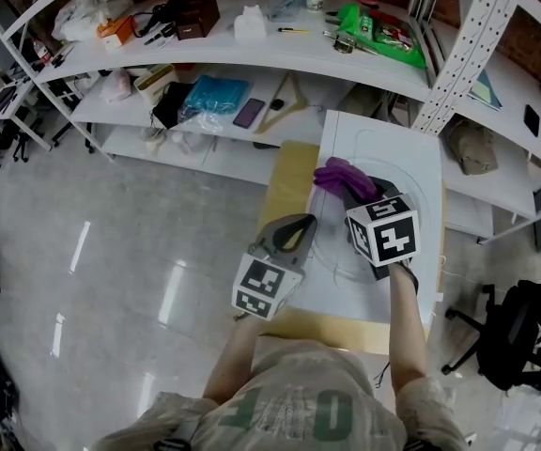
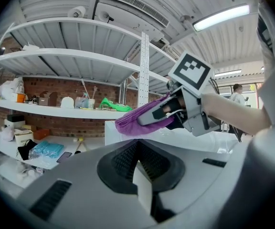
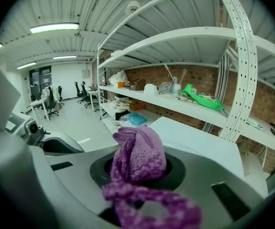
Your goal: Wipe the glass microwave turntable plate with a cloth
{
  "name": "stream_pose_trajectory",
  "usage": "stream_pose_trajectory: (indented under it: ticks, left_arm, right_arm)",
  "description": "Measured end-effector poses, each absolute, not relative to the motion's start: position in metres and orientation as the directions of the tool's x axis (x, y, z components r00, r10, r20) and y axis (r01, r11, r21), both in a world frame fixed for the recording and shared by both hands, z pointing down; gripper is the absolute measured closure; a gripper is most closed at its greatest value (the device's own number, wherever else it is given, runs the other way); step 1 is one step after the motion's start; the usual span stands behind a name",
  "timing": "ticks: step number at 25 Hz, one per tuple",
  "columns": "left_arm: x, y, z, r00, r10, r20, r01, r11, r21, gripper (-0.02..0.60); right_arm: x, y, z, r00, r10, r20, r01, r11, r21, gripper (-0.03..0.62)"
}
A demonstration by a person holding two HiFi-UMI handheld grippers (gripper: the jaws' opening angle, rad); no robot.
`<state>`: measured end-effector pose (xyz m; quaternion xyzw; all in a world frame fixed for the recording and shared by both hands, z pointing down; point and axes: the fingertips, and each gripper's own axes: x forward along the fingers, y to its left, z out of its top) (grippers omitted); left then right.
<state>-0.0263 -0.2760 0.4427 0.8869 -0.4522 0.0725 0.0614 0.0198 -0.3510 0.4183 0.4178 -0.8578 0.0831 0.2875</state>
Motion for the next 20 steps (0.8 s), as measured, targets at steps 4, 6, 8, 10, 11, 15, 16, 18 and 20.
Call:
stream_pose_trajectory:
  ticks: [4,6,8,10,11,15,16,18,20]
  left_arm:
    - [-0.026,-0.276,0.443,0.576,-0.796,0.188,-0.814,-0.580,0.034,0.580]
    - [-0.027,-0.277,0.444,0.575,-0.796,0.189,-0.815,-0.579,0.040,0.580]
    - [-0.027,-0.277,0.444,0.573,-0.797,0.190,-0.816,-0.576,0.046,0.580]
    - [-0.026,-0.279,0.444,0.568,-0.800,0.192,-0.819,-0.573,0.035,0.580]
    - [-0.026,-0.279,0.444,0.565,-0.802,0.195,-0.821,-0.571,0.030,0.580]
    - [-0.029,-0.279,0.446,0.555,-0.806,0.204,-0.826,-0.563,0.023,0.580]
    - [-0.030,-0.279,0.447,0.554,-0.806,0.207,-0.827,-0.562,0.023,0.580]
    - [-0.029,-0.279,0.446,0.553,-0.807,0.208,-0.827,-0.561,0.023,0.580]
    - [-0.029,-0.280,0.445,0.550,-0.808,0.209,-0.829,-0.559,0.019,0.580]
  right_arm:
    - [0.038,-0.369,0.417,-0.410,-0.713,0.568,-0.797,0.584,0.158,0.540]
    - [0.049,-0.375,0.415,-0.383,-0.728,0.568,-0.812,0.559,0.169,0.540]
    - [0.061,-0.379,0.414,-0.361,-0.739,0.568,-0.827,0.536,0.172,0.540]
    - [0.075,-0.382,0.412,-0.335,-0.753,0.567,-0.845,0.506,0.174,0.540]
    - [0.082,-0.383,0.411,-0.318,-0.761,0.566,-0.854,0.489,0.177,0.540]
    - [0.111,-0.379,0.406,-0.241,-0.792,0.561,-0.880,0.422,0.217,0.540]
    - [0.118,-0.377,0.405,-0.228,-0.796,0.561,-0.884,0.411,0.223,0.540]
    - [0.131,-0.370,0.404,-0.208,-0.801,0.561,-0.893,0.390,0.225,0.540]
    - [0.143,-0.361,0.403,-0.190,-0.807,0.559,-0.900,0.370,0.229,0.540]
